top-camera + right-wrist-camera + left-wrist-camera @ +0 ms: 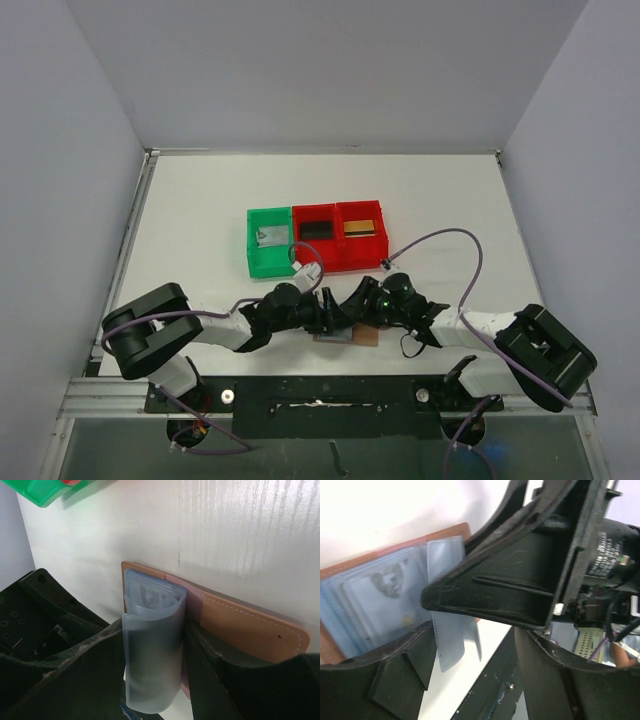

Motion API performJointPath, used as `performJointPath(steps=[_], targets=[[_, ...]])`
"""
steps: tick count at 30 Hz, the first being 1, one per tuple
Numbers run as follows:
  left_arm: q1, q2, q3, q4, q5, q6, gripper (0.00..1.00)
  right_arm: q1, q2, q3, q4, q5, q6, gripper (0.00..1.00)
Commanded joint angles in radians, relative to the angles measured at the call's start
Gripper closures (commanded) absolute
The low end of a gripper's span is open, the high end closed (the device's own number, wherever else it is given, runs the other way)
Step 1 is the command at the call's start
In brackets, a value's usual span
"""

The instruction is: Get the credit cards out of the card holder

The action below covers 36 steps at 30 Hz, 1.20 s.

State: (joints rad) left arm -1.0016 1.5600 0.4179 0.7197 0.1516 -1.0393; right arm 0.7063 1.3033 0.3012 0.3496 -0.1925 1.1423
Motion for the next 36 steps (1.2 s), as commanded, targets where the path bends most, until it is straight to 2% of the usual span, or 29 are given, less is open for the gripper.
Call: performJointPath(steps=[1, 5, 8, 12, 15, 18, 21, 23, 29, 32, 36], targets=[[0.001, 0.018, 0.021, 0.209, 0.078, -0.021, 0.42, -0.016, -0.036, -0.004, 0.024, -0.034, -0.024, 0.51], [0.001, 0.033, 0.027, 0.259, 0.119, -0.014, 0.48, -0.026, -0.054, 0.004, -0.002, -0.061, -0.061, 0.44], [0.001, 0.045, 0.043, 0.261, 0.14, -0.005, 0.52, -0.034, -0.087, 0.027, -0.07, -0.06, -0.091, 0.34], [0.001, 0.06, 0.075, 0.256, 0.159, 0.003, 0.53, -0.036, -0.18, 0.082, -0.261, 0.026, -0.121, 0.15], [0.001, 0.076, 0.104, 0.23, 0.165, 0.013, 0.53, -0.047, -0.264, 0.127, -0.422, 0.113, -0.135, 0.07], [0.0, 0.102, 0.133, 0.212, 0.176, 0.022, 0.53, -0.063, -0.322, 0.173, -0.586, 0.228, -0.128, 0.06], [0.0, 0.145, 0.154, 0.215, 0.194, 0.013, 0.53, -0.08, -0.357, 0.223, -0.804, 0.377, -0.051, 0.05], [-0.005, 0.182, 0.171, 0.218, 0.212, 0.002, 0.53, -0.087, -0.375, 0.251, -0.881, 0.429, -0.023, 0.05], [-0.036, 0.289, 0.223, 0.212, 0.236, -0.014, 0.54, -0.091, -0.441, 0.246, -0.916, 0.442, -0.014, 0.07], [-0.047, 0.29, 0.215, 0.198, 0.195, -0.008, 0.57, -0.091, -0.468, 0.24, -0.926, 0.449, -0.003, 0.08], [-0.051, 0.229, 0.248, 0.032, 0.144, 0.06, 0.57, -0.091, -0.492, 0.243, -0.935, 0.455, -0.01, 0.09]])
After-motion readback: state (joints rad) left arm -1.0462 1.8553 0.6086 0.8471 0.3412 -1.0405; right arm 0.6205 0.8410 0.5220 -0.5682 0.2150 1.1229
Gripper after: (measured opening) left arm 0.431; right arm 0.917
